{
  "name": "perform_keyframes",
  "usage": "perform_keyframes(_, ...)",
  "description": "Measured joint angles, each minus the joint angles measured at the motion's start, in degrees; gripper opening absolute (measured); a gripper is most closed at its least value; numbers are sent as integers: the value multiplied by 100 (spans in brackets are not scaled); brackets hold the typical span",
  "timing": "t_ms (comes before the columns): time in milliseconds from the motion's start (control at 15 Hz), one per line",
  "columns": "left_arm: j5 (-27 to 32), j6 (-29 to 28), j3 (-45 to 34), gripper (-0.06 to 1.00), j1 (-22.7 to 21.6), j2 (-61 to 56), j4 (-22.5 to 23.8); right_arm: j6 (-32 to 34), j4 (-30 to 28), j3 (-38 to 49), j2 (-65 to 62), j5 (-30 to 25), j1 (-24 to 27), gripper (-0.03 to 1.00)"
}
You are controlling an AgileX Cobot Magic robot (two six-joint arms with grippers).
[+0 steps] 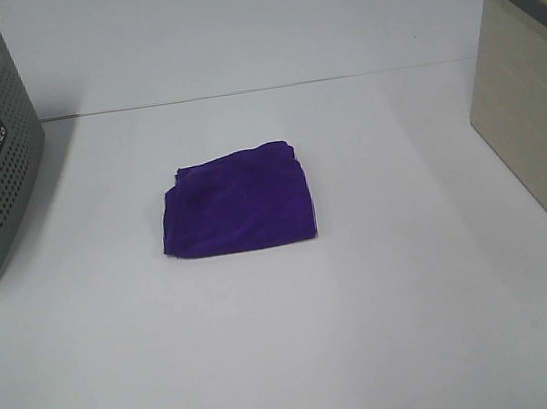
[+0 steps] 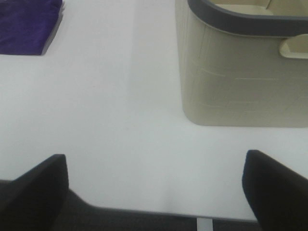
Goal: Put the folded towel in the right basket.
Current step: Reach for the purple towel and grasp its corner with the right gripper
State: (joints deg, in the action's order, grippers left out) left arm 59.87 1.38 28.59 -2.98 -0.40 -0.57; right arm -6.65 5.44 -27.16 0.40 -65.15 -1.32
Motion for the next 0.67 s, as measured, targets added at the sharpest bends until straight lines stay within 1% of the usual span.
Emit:
perform_keyframes(67,0,0,0,99,0,0,0,86,6,-195,246,-315,-80,94)
perform_keyframes(133,0,0,0,99,0,0,0,126,6,-332,464,-413,-97,94)
perform_keyframes(200,0,0,0,99,0,0,0,178,11,-682,940,-476,-109,94)
perform_keyframes(267,0,0,0,99,0,0,0,304,138,-1026,1495,-493,-109,93)
perform_keyframes(533,0,0,0,99,0,0,0,401,957,-2424,3272,-481,-109,93)
perform_keyframes(600,0,0,0,99,0,0,0,407,1175,-2555,3592,-481,-109,93)
perform_keyframes(667,0,0,0,99,0,0,0,378,1587,-2613,3994,-493,-109,93)
